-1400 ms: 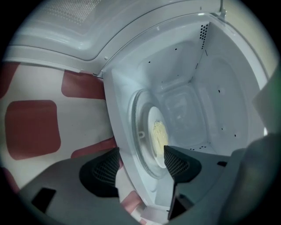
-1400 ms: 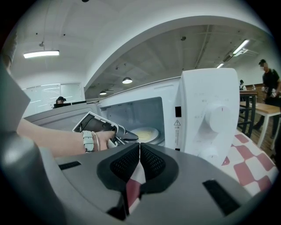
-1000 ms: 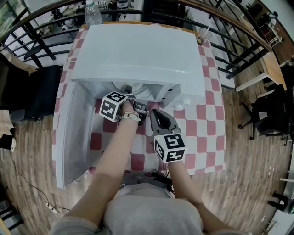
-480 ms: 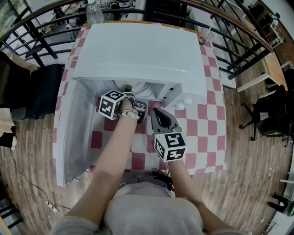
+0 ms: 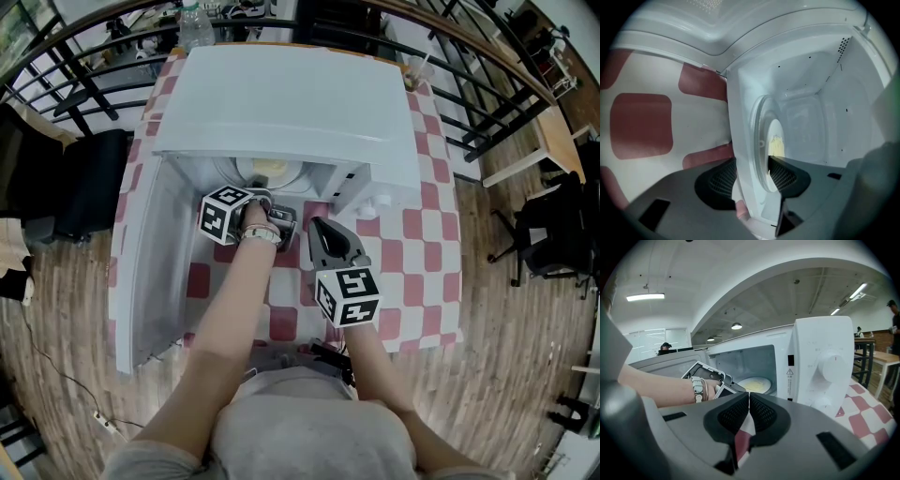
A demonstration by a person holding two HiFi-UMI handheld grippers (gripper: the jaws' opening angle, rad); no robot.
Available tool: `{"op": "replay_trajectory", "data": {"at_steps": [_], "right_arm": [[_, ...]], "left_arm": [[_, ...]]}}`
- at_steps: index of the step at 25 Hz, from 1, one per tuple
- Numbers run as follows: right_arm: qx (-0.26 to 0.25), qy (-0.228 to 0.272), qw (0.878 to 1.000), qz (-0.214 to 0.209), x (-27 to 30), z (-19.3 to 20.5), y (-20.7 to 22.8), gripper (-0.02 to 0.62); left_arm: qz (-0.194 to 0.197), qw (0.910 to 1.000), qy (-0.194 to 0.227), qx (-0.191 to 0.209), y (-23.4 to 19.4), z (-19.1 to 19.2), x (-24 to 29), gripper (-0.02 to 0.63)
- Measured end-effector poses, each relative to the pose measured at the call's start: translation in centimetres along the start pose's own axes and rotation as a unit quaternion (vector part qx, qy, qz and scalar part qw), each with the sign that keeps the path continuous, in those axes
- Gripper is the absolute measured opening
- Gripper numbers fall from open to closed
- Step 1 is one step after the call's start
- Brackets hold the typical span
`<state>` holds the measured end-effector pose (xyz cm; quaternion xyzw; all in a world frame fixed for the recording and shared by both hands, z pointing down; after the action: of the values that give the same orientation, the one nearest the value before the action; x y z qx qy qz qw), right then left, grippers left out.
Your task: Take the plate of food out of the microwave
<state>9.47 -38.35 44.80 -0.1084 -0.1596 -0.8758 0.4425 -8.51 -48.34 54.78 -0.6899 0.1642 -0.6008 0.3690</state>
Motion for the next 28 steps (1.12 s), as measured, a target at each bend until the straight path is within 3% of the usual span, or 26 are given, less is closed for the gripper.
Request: {"op": "replay_trajectory", "data": {"at_steps": [10, 28], "right_arm": [[-0.007, 0.003, 1.0, -0.004, -0.4, -0.1, -1.1, 0.026], [-0.015, 0.006, 1.0, -0.002, -0.9, -0.5, -1.2, 0.026]], "left_arm": [[0.02, 0.9997, -0.013, -0.004, -0.3, 0.0, -1.2, 0.126], [0.034, 0.9987, -0.031, -0.023, -0.1, -0.2, -2.0, 0.04]]}}
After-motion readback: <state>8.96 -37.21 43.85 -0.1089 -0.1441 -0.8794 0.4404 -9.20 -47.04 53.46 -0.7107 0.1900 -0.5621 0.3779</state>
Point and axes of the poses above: the fingertips, and each gripper's own axes: x forward along the fingers, y to its right, z out of its underside, the point moved 9 cm from there along -x, backward along the fingers, and after that the axes turned 9 degrees about -z, right-handed, at the moved point
